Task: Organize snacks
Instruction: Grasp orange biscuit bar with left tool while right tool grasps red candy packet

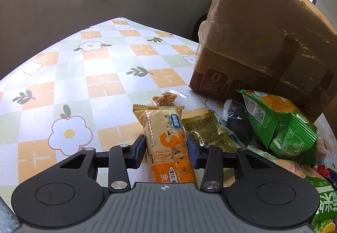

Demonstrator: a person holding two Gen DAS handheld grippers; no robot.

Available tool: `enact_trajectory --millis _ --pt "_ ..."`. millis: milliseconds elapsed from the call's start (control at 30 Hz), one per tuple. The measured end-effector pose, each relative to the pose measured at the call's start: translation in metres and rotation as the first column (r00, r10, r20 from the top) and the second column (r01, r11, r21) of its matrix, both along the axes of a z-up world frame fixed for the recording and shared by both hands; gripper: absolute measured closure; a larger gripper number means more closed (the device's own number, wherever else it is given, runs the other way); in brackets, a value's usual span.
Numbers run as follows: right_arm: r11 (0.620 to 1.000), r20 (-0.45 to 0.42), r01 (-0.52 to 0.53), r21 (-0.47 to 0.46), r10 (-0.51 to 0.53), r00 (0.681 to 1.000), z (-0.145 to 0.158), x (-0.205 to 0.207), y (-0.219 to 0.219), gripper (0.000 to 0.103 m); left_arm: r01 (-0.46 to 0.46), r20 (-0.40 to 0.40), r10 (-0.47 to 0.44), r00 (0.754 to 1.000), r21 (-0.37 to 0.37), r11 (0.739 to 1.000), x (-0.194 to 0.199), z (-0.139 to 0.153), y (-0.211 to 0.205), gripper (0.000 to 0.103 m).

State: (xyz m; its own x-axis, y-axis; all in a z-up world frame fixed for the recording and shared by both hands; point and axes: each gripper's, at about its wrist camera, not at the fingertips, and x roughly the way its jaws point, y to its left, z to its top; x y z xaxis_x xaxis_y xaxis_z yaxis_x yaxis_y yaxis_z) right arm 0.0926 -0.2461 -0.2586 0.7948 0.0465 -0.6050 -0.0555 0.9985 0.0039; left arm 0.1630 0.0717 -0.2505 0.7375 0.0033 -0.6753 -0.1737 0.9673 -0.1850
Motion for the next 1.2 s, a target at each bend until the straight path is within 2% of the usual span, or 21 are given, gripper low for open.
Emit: enact_trajectory --millis 167,533,700,933,1200 --pt "1.0 0.004 0.012 0.015 -0.013 1.0 0.001 -0.001 -0.003 0.064 -0.016 0.055 0.017 0.998 -0.017 1.0 -0.005 0.012 0.005 0.06" --pt "0.999 0.036 0.028 0.026 -0.029 0.999 0.004 -0.008 -0.008 0.064 0.022 0.089 -0.022 0.996 0.0 1.0 -0.012 0.018 -0.002 0.061" --pt "0.996 0.047 0.057 0.063 -0.06 0.997 0.008 -0.013 -0.013 0.065 0.022 0.109 -0.021 0.994 -0.003 1.0 -0.017 0.025 0.001 0.062" --pt "0.992 0.075 0.08 0.095 -0.087 0.993 0.026 -0.026 -0.019 0.065 0.027 0.136 -0.028 0.99 0.013 1.0 -0.019 0.038 0.004 0.064" --pt "0.987 0.171 0.09 0.13 -0.112 0.979 0.065 -0.031 -0.03 0.065 0.047 0.18 -0.048 0.983 0.01 0.999 -0.025 0.058 0.009 0.064"
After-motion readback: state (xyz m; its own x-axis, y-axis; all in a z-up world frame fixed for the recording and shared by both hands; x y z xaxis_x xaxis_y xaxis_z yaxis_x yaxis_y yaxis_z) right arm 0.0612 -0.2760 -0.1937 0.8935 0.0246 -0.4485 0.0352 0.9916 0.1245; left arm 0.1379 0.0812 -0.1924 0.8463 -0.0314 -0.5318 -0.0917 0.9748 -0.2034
